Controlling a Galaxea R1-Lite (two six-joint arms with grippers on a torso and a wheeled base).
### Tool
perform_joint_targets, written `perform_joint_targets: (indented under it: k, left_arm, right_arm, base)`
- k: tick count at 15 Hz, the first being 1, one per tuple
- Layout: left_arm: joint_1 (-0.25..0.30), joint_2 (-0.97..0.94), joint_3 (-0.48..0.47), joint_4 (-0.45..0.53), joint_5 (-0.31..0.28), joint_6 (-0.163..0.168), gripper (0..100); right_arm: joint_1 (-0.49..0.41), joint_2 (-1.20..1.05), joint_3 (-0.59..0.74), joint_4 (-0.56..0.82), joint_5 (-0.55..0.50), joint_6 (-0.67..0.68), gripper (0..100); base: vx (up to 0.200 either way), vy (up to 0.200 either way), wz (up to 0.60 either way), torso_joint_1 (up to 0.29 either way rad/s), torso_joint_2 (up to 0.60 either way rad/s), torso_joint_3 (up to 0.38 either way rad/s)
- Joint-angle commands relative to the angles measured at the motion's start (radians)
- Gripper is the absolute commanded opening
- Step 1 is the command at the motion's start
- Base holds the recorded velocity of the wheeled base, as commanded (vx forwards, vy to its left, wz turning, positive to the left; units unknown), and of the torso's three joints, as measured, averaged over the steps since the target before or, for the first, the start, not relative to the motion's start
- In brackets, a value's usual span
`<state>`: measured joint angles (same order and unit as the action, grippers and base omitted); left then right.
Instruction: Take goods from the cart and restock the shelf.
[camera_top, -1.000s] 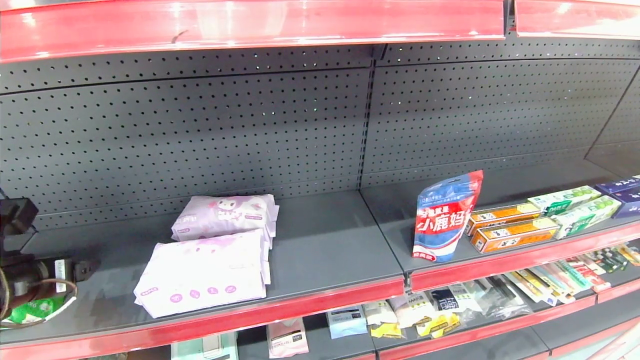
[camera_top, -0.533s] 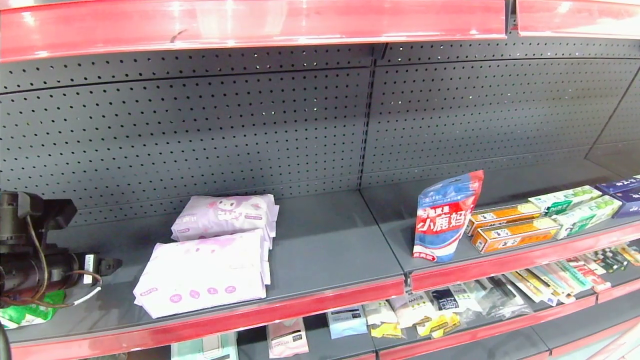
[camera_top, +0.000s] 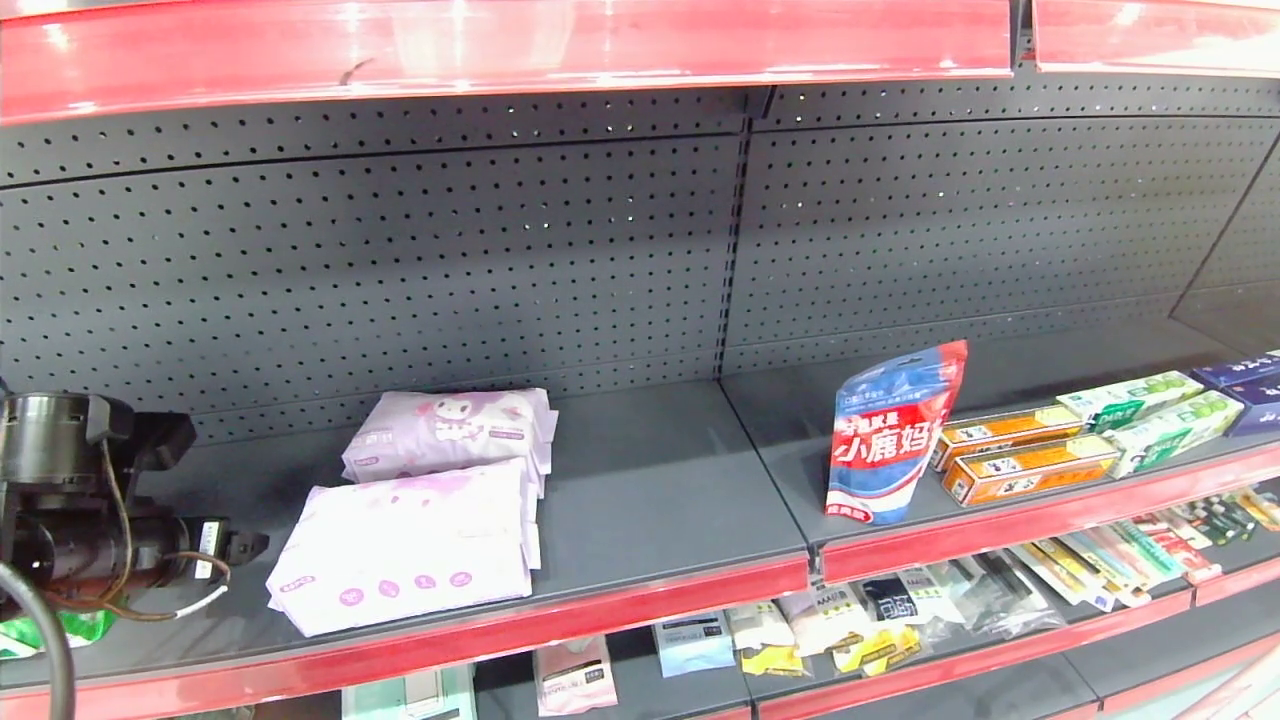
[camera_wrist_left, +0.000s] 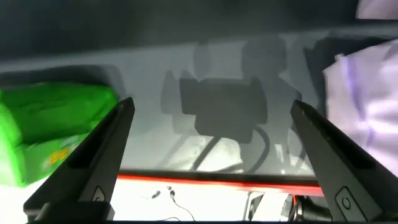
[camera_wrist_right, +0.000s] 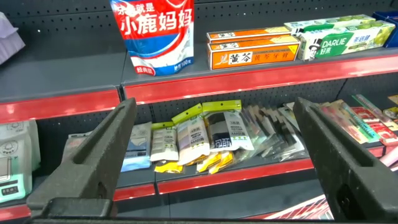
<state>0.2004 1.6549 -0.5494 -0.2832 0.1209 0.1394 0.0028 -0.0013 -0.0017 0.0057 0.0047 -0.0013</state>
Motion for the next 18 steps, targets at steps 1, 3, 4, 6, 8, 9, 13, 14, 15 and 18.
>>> perform_joint_targets:
  k: [1,3,4,6,8,9,13,14,15,18]
  left_arm:
    - [-0.015,0.029,-0.011,-0.001,0.0,0.0,100]
    - [-0.021,0.043,-0.012,-0.002,0.0,0.0,100]
    - [-0.022,0.048,-0.014,-0.002,0.0,0.002,100]
    - [-0.035,0.055,-0.018,-0.004,0.002,0.0,100]
    - [-0.044,0.059,-0.02,-0.004,0.0,0.0,100]
    - [-0.05,0.06,-0.02,-0.004,0.002,-0.001,100]
    - [-0.069,0.077,-0.026,-0.019,0.002,-0.004,100]
    - [-0.069,0.077,-0.026,-0.019,0.002,-0.003,100]
    - [-0.078,0.077,-0.027,-0.019,0.002,-0.004,100]
    - [-0.081,0.08,-0.026,-0.024,0.002,-0.004,100]
  right_arm:
    - [0.0,0.001,0.0,0.0,0.0,0.0,100]
    - [0.0,0.001,0.0,-0.001,0.001,0.0,100]
    - [0.0,0.001,0.0,0.0,0.001,0.0,100]
    - [0.0,0.001,0.0,0.0,0.001,0.0,100]
    - [0.0,0.001,0.0,0.0,0.001,0.0,100]
    - [0.0,0.001,0.0,0.0,0.001,0.0,100]
    - [0.0,0.001,0.0,0.0,0.001,0.0,100]
    - [0.0,0.001,0.0,0.0,0.0,0.0,100]
    - [0.0,0.001,0.0,0.0,0.001,0.0,100]
    - [0.0,0.001,0.0,0.0,0.001,0.0,100]
  base:
    - [0.0,0.0,0.0,0.0,0.0,0.0]
    - [0.0,0.0,0.0,0.0,0.0,0.0]
    - [0.0,0.0,0.0,0.0,0.0,0.0]
    - [0.0,0.0,0.0,0.0,0.0,0.0]
    - [0.0,0.0,0.0,0.0,0.0,0.0]
    - [0.0,0.0,0.0,0.0,0.0,0.0]
    - [0.0,0.0,0.0,0.0,0.0,0.0]
    - [0.0,0.0,0.0,0.0,0.0,0.0]
    - [0.0,0.0,0.0,0.0,0.0,0.0]
    - [0.0,0.0,0.0,0.0,0.0,0.0]
